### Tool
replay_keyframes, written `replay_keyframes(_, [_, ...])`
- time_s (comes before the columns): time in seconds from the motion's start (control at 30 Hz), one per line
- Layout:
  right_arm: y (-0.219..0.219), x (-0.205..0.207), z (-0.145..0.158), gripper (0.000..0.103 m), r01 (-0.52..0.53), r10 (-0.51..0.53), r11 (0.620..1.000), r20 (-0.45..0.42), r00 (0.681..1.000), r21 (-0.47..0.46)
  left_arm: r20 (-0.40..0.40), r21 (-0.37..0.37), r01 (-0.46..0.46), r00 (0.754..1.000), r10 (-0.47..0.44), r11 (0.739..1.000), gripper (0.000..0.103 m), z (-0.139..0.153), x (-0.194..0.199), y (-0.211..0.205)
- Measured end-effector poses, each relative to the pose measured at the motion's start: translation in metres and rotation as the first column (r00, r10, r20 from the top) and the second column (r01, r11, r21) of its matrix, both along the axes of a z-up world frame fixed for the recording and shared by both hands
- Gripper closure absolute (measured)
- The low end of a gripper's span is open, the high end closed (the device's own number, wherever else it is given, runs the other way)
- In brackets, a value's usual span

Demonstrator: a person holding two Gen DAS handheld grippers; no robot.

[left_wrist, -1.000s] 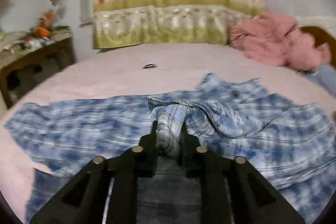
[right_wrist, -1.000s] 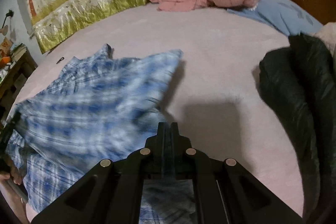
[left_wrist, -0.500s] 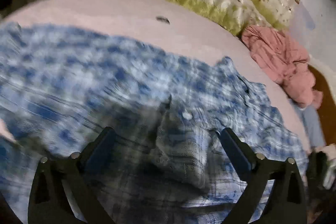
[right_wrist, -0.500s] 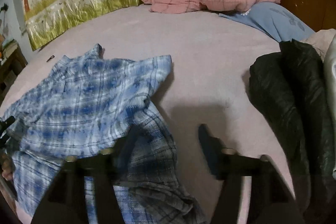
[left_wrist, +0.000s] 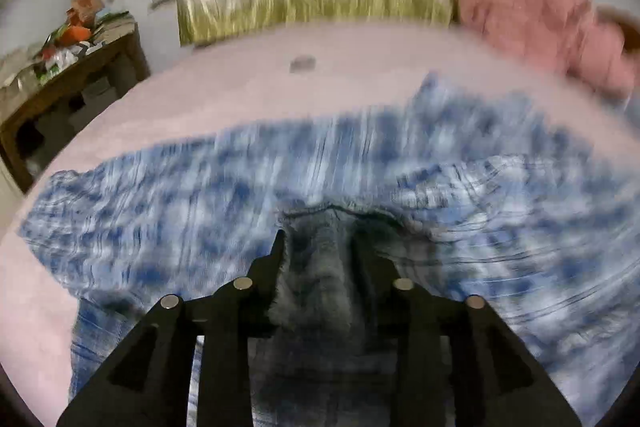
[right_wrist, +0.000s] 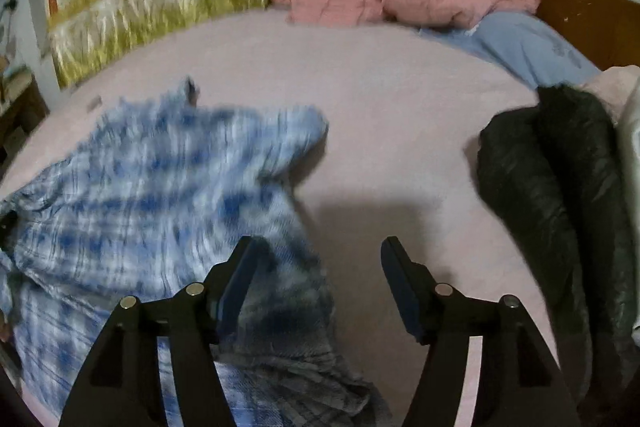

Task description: Fold large clothes

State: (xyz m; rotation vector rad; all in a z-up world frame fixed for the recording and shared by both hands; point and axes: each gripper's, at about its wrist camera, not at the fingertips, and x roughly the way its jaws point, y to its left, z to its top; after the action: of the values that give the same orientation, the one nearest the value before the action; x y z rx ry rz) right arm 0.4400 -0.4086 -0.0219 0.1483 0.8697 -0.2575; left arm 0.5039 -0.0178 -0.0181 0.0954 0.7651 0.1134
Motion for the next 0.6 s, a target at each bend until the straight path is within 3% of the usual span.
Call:
replay_keyframes(0.1, [-0.006, 0.005, -0.011, 0.036, 0.02, -0.019, 1.0, -0.038, 0.999, 0.014, -0.055, -0.034, -0.001, 0.998, -0.001, 0.999, 0.071, -0.011, 0.008, 0.004])
replay_keyframes(0.23, [-0.002, -0.004, 0.006, 0.036, 0.036, -0.035, 0.999, 0.027, 0.999, -0.031, 0.051, -0.113, -0.028, 0.998, 0.033, 0.993, 0.035, 0.012, -0.005, 0.023])
replay_keyframes(0.33, [0.004, -0.013, 0.021, 0.036, 0.022, -0.02, 0.999, 0.083, 0.996, -0.029, 0.129, -0.093, 0.021, 0.992, -0.009, 0.995, 0.032, 0.044, -0.024, 0.037])
replay_keyframes(0.43, [0.015, -0.019, 0.035, 0.036, -0.034, 0.036, 0.999, 0.133, 0.99, -0.016, 0.256, -0.12, -0.004, 0.966, 0.035, 0.993, 0.016, 0.087, -0.053, 0.069])
replay_keyframes(0.53, [0.027, -0.024, 0.042, 0.03, -0.065, 0.07, 0.997, 0.156, 0.985, -0.037, 0.307, -0.168, -0.024, 0.949, 0.076, 0.985, 0.013, 0.116, -0.085, 0.095])
replay_keyframes(0.6, [0.033, -0.028, 0.047, 0.027, -0.045, 0.054, 0.998, 0.179, 0.982, -0.054, 0.404, -0.154, -0.006, 0.912, 0.068, 0.988, 0.013, 0.122, -0.109, 0.105])
